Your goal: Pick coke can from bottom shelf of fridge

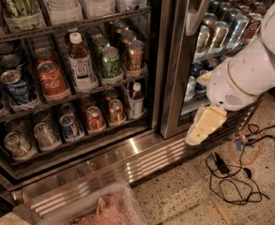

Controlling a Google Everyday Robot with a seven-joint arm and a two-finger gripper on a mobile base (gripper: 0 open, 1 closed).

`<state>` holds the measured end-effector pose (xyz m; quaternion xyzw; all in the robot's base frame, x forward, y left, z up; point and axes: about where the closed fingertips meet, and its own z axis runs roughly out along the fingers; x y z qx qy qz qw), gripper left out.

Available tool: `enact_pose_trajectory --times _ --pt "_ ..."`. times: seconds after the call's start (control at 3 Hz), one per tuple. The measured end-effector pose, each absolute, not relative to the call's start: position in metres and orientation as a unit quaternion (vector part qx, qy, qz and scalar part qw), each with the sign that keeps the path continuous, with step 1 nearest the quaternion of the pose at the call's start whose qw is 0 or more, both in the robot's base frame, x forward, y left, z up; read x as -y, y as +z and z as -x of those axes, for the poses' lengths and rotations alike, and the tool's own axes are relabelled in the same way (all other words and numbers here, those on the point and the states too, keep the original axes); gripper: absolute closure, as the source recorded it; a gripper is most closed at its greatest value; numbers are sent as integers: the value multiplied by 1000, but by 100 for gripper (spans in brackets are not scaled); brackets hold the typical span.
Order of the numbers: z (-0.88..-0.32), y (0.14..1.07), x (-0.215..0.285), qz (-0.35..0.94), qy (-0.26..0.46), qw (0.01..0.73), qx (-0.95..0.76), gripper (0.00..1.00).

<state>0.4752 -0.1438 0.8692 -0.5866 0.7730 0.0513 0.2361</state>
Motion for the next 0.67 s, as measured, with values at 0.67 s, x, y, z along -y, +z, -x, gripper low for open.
enact_pose_trajectory --times 0.67 --pt "-508 825 95 594 92 244 -761 0"
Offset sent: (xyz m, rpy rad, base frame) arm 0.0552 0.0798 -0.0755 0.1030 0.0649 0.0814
